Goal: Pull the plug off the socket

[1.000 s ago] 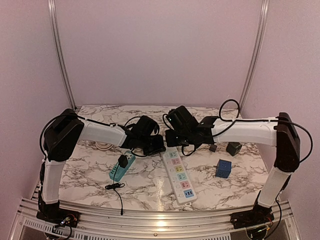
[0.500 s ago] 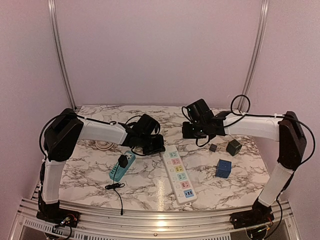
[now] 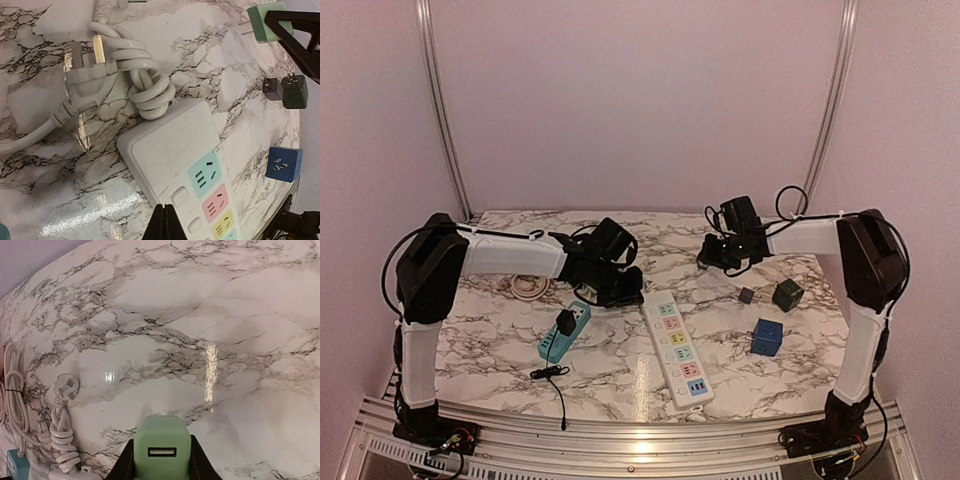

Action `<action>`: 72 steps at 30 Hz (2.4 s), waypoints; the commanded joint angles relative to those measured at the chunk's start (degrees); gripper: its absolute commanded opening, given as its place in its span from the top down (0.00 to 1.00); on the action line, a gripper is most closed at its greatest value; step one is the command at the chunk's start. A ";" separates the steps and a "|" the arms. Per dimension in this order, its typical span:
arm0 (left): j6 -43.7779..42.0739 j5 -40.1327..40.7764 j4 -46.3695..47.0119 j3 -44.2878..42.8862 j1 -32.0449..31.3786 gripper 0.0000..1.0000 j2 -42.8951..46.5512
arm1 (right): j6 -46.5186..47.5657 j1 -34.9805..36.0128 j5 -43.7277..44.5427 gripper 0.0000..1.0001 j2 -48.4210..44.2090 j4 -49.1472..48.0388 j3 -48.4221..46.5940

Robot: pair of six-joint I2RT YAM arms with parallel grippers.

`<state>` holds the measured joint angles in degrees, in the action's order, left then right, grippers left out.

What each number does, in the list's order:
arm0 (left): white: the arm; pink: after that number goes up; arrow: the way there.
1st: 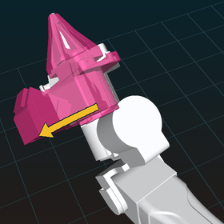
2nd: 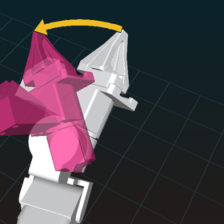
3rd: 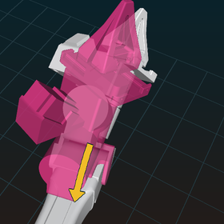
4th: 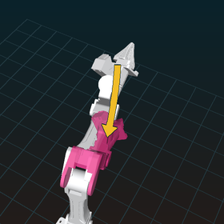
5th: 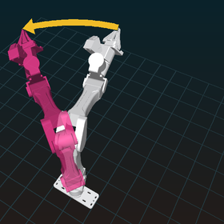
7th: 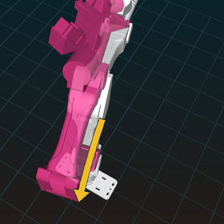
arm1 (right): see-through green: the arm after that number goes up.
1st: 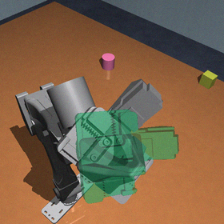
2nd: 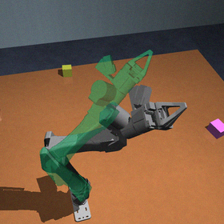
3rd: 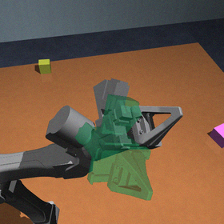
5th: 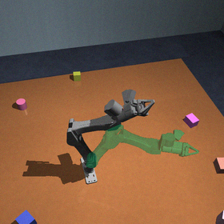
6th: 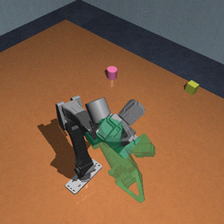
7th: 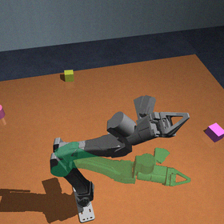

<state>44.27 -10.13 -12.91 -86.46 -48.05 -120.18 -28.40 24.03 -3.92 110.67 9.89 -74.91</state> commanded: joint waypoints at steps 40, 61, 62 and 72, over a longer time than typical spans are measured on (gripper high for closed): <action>-2.56 5.37 -2.57 18.08 2.51 1.00 24.04 | -0.84 -11.70 -17.21 0.52 12.25 -3.62 -5.67; 0.54 14.57 -2.19 28.66 9.03 1.00 34.60 | 4.44 -7.58 -2.38 0.33 -1.46 0.50 2.24; 0.82 15.27 -2.37 29.88 9.90 1.00 35.30 | 4.67 -6.84 -1.49 0.34 -2.37 0.87 2.35; 1.70 15.85 -2.01 40.47 14.13 1.00 36.46 | 4.90 2.12 4.58 0.36 -11.30 1.60 6.41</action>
<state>45.47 4.82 -14.92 -48.69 -33.93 -83.72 -23.86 22.96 -3.42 102.17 10.17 -70.28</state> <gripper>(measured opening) 0.005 0.645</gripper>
